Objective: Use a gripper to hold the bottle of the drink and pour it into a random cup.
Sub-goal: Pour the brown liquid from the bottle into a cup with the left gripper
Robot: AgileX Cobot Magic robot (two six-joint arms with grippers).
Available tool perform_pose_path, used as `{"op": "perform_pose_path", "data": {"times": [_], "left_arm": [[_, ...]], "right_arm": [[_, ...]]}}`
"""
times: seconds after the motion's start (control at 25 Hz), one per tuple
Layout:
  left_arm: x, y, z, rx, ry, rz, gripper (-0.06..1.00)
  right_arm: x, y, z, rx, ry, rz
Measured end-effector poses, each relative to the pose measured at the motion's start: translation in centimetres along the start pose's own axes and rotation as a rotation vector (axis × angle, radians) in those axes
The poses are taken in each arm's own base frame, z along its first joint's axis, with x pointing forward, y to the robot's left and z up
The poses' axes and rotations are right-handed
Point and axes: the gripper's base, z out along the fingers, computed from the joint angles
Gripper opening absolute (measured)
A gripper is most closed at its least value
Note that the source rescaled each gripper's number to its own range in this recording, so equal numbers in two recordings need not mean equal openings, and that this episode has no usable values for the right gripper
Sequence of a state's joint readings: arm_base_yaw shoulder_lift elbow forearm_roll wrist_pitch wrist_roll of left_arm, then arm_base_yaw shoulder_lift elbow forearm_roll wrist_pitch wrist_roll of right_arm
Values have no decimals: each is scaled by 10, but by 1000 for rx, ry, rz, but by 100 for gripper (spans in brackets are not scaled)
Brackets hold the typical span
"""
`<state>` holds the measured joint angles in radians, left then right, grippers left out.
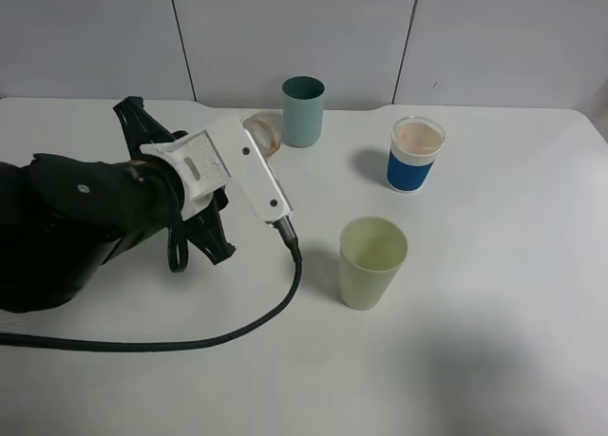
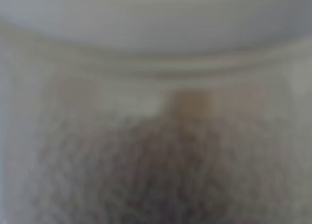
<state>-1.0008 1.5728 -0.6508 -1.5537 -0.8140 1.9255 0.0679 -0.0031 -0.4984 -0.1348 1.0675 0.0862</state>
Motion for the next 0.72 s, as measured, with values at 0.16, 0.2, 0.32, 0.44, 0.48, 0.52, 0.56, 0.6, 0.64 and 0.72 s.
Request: {"op": "perform_pose_path", "data": {"times": [0.16, 0.2, 0.32, 0.44, 0.48, 0.52, 0.56, 0.6, 0.64, 0.72], "left_arm": [[-7, -9, 0, 1, 36, 82, 5], [-9, -11, -1, 3, 44, 101, 5], [-14, -17, -1, 19, 60, 171, 5], [-20, -24, -1, 30, 81, 230, 5], [-23, -25, -1, 25, 84, 246, 5], [-26, -26, 0, 15, 86, 260, 5], [-29, -26, 0, 6, 88, 264, 5], [-31, -27, 1, -3, 93, 270, 5], [-33, -28, 2, -8, 95, 272, 5], [-36, -29, 4, -11, 97, 281, 5]], "right_arm": [[0, 0, 0, 0, 0, 0], [0, 0, 0, 0, 0, 0], [0, 0, 0, 0, 0, 0], [0, 0, 0, 0, 0, 0], [0, 0, 0, 0, 0, 0], [0, 0, 0, 0, 0, 0], [0, 0, 0, 0, 0, 0], [0, 0, 0, 0, 0, 0], [0, 0, 0, 0, 0, 0], [0, 0, 0, 0, 0, 0]]}}
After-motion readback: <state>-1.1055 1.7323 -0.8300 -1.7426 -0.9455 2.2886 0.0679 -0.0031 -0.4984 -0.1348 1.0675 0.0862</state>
